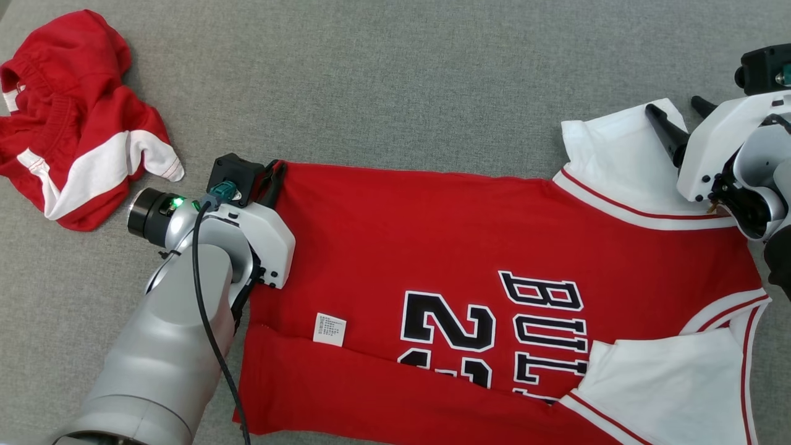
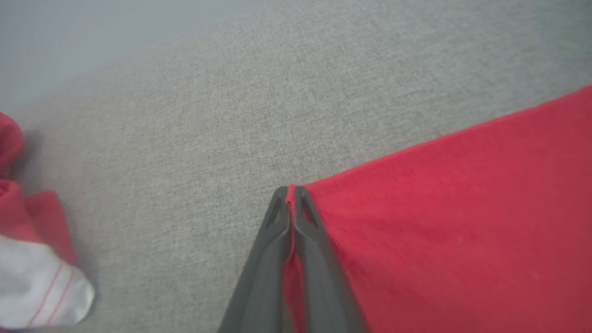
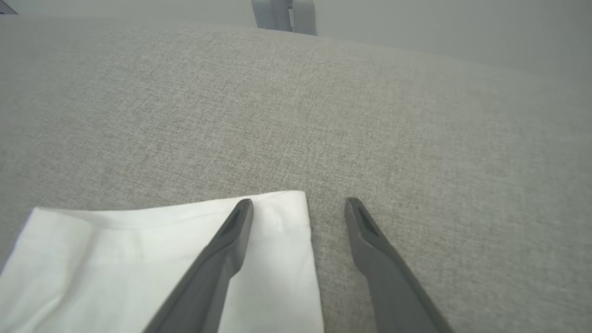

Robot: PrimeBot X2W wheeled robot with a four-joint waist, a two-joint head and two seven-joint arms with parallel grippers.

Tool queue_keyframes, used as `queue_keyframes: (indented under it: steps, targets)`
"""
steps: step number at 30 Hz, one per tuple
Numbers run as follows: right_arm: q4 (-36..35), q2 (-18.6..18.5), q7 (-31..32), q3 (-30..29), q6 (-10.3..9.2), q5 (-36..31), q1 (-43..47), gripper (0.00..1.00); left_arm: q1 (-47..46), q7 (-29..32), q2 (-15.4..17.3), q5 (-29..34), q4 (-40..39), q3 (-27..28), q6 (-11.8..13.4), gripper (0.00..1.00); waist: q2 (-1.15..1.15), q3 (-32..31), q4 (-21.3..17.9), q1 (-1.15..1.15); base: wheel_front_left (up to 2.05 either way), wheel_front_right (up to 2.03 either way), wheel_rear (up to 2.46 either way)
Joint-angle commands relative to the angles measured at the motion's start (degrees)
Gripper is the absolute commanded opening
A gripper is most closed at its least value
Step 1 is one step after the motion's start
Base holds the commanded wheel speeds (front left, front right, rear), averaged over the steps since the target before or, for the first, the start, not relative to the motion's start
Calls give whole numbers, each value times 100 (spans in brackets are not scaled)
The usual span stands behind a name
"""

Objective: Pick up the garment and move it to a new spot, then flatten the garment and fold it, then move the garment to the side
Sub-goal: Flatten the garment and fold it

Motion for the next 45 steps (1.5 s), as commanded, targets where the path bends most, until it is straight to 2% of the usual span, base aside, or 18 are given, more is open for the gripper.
queue_keyframes:
  steps: [1,8,9,10,11,18,28,34,37,45]
  targets:
    - [20,-26,-29,55,1,58,-72,100,4,60,-9,-32,42,-55,21,0,0,10,4,0,0,0,0]
    - [89,-5,1,479,1,394,-172,100,-45,87,-10,-208,18,-272,80,0,0,49,22,0,0,0,0]
    - [58,-3,10,566,1,440,-154,96,-43,87,-10,-234,19,-303,81,0,0,43,22,0,0,0,0]
    - [14,-16,-30,656,1,465,-144,31,-39,85,-10,-263,23,-331,87,0,0,34,22,0,0,0,0]
    - [-23,-44,-72,736,1,488,-141,0,-36,84,-10,-278,28,-352,95,0,0,25,22,0,0,0,0]
    - [-173,-223,-562,1260,0,727,-183,0,-4,59,-11,-492,57,-513,128,0,0,-54,-5,0,0,0,0]
    - [-137,-434,-1965,1873,0,689,-66,0,29,-40,1,-662,119,-639,192,0,0,-380,-80,0,0,0,0]
    - [-169,-419,-2214,1961,0,529,164,0,115,-78,46,-692,77,-645,218,0,0,-622,-144,0,0,0,0]
    - [-390,-488,-2237,1697,0,353,241,0,187,-95,98,-713,37,-640,219,0,0,-784,-198,0,0,0,0]
    - [-1252,-667,-2231,453,0,-458,1230,0,587,-103,295,-707,-276,-653,238,0,0,-1220,-297,0,0,0,0]
